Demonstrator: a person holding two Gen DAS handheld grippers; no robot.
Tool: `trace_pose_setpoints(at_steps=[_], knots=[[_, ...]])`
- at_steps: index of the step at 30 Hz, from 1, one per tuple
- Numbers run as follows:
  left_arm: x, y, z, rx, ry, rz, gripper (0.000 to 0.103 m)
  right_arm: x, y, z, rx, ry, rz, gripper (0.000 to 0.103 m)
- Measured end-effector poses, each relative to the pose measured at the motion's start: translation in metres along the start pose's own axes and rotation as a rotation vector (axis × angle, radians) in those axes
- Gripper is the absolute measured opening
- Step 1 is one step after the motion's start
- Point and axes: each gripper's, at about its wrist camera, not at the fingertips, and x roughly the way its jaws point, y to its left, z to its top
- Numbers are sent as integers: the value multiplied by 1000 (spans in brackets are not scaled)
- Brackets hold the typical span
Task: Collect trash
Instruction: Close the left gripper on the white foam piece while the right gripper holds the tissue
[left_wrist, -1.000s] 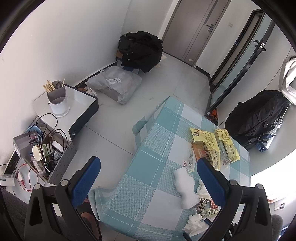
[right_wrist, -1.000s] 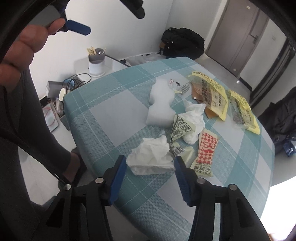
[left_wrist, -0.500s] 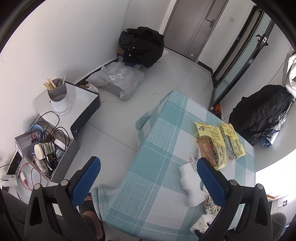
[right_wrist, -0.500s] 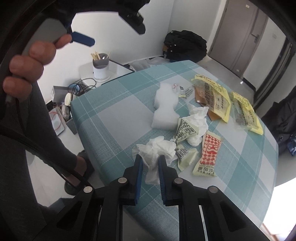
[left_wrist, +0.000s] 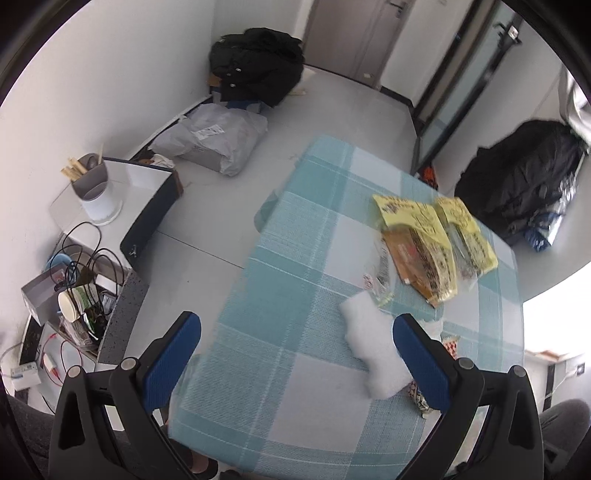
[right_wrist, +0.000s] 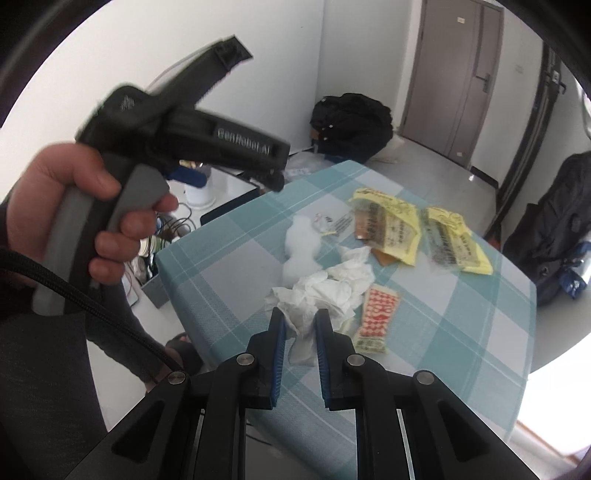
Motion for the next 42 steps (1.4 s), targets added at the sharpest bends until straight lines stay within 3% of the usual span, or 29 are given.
trace_pose_setpoints(at_steps=[8, 13, 19, 22, 25, 33, 37, 42], knots=[[26, -37, -11, 155, 79, 107, 102, -15, -36, -11, 118, -16, -31, 15], [36, -43, -14, 165, 121, 173, 102, -25, -45, -20, 132, -31, -48, 15], [39, -48, -15, 177, 120, 217, 101, -31, -52, -29, 147, -25, -59, 15], [44, -49, -17, 175, 152, 244, 89, -33, -55, -32, 158, -22, -64, 15], [44, -46, -17, 146, 169, 219, 85, -34, -55, -32, 171, -19, -63, 15], [42, -52, -19, 165, 178, 184, 59, -34, -51, -32, 147, -17, -83, 15], [38, -54, -21, 183, 181, 169, 35, -31, -52, -33, 149, -5, -92, 15], [36, -50, -21, 176, 189, 163, 34, -29, -52, -33, 154, 3, -100, 15]])
